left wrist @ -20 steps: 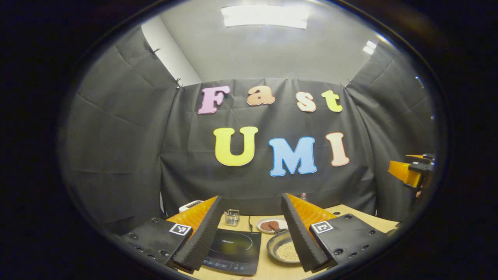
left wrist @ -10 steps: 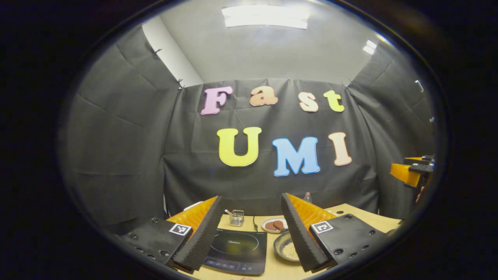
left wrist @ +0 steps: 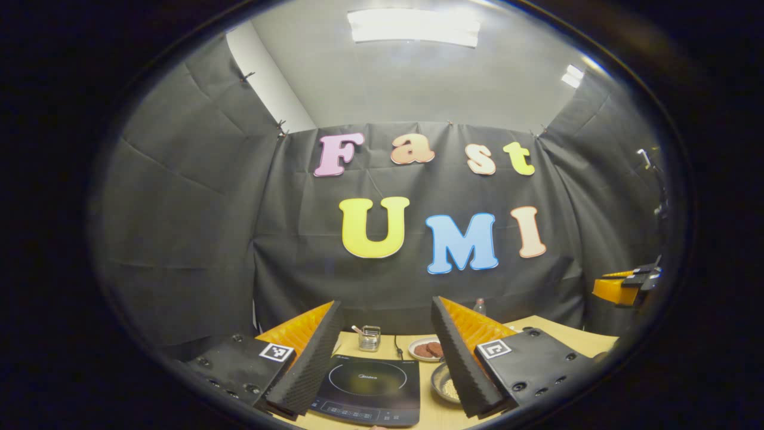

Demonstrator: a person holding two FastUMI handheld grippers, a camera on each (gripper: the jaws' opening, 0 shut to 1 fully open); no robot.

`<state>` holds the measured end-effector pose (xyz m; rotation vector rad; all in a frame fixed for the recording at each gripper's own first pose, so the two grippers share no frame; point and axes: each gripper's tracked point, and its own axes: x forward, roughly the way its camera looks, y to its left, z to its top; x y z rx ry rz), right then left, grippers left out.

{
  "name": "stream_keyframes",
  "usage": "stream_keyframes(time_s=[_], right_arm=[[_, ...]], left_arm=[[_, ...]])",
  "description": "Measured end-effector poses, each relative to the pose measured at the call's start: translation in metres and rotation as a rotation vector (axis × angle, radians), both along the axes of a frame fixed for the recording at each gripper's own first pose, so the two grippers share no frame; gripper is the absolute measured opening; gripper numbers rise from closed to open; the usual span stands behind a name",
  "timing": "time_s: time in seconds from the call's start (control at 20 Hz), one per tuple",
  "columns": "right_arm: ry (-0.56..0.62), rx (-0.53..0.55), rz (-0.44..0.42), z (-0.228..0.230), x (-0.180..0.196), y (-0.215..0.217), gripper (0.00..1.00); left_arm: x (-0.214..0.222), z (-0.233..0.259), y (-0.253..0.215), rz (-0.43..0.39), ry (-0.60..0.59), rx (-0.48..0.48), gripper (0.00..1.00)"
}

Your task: First push the handle of the pot to place it horizontally, then grasp the pot with both hands and set it on the induction cooktop.

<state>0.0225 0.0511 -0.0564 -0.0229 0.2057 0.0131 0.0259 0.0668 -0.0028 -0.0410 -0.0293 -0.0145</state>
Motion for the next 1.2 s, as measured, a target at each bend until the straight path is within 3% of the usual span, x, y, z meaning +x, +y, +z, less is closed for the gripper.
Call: stream_keyframes(time_s=[0.05,0.1,0.25,0.65,0.75,0.95,1.0,1.1,1.2], right_arm=[[0.017,0.011,0.037,-0.014,0.010,0.017,0.00],[0.045,0.017,0.063,-0.015,0.002,0.028,0.05],[0.130,0.022,0.112,-0.040,-0.001,0.052,0.06],[0.336,0.026,0.272,-0.108,-0.014,0.103,0.06],[0.385,0.016,0.322,-0.125,-0.017,0.111,0.06],[0.503,-0.011,0.425,-0.165,-0.026,0.119,0.06],[0.530,-0.019,0.450,-0.175,-0.029,0.121,0.06],[0.581,-0.027,0.495,-0.193,-0.034,0.122,0.06],[0.636,-0.035,0.533,-0.211,-0.038,0.121,0.06]], left_arm=[[0.002,-0.001,0.004,-0.001,0.000,0.003,0.99],[0.003,-0.003,0.011,0.001,0.001,0.008,0.99],[0.006,-0.009,0.029,0.010,0.003,0.017,0.92],[0.004,-0.026,0.063,0.074,0.034,0.034,0.99],[0.006,-0.026,0.064,0.088,0.037,0.038,0.96],[0.014,-0.031,0.056,0.114,0.045,0.045,0.99],[0.017,-0.036,0.052,0.120,0.057,0.044,0.92],[0.022,-0.041,0.045,0.135,0.075,0.036,0.96],[0.026,-0.044,0.038,0.148,0.083,0.034,0.92]])
